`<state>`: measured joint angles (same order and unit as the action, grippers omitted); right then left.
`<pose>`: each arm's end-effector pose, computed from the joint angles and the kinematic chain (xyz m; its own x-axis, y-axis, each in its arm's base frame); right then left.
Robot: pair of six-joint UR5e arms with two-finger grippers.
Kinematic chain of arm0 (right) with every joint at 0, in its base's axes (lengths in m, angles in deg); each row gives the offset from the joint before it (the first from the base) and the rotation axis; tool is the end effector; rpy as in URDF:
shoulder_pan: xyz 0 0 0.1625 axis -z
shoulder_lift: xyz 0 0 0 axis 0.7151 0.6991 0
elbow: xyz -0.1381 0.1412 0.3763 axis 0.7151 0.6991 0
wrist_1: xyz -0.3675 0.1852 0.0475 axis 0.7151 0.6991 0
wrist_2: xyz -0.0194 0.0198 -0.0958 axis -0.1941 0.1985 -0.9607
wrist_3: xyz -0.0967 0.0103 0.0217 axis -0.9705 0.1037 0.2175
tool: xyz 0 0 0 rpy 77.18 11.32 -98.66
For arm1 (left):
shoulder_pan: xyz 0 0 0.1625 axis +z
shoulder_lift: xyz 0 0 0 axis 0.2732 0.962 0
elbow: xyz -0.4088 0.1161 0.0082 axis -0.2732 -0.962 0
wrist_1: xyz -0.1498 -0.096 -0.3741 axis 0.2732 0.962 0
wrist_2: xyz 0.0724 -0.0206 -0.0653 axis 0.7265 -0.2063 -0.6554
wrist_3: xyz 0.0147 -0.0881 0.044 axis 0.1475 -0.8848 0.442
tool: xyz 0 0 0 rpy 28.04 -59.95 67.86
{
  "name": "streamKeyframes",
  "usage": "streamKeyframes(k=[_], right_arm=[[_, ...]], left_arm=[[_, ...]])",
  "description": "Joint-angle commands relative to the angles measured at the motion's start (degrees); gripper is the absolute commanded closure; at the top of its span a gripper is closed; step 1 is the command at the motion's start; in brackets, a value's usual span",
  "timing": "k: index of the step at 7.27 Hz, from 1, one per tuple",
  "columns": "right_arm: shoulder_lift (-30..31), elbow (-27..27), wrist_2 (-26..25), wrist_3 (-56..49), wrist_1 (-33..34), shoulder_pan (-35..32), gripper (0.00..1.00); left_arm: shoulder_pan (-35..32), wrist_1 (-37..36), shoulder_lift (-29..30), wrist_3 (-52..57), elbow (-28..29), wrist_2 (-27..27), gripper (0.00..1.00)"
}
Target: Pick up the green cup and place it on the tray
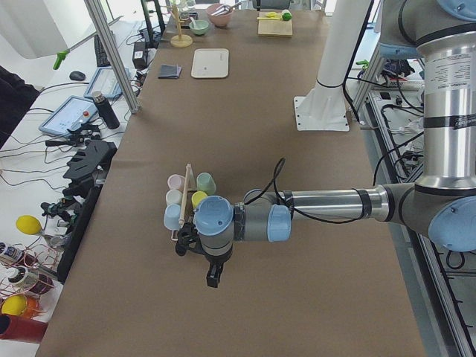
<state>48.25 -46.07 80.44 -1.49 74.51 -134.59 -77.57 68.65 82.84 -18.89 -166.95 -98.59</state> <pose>0.0605 -0.3351 0.7016 0.7415 -0.0317 0.6702 0.0562 0.9983 -0.0150 -0.0901 -0.4413 0.6760 0.7081 0.1730 -0.6846 -0.1001 0.9843 0.1452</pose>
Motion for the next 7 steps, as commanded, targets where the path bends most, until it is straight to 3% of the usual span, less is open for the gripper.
streamKeyframes(k=[1,7], right_arm=[[-0.1,0.0,0.0,0.1,0.0,0.0,0.0],[-0.6,0.3,-0.4,0.4,-0.2,0.0,0.0]], left_arm=[[-0.1,0.1,-0.4,0.1,-0.3,-0.4,0.01],[-0.1,-0.3,0.2,0.0,-0.7,-0.4,0.01]])
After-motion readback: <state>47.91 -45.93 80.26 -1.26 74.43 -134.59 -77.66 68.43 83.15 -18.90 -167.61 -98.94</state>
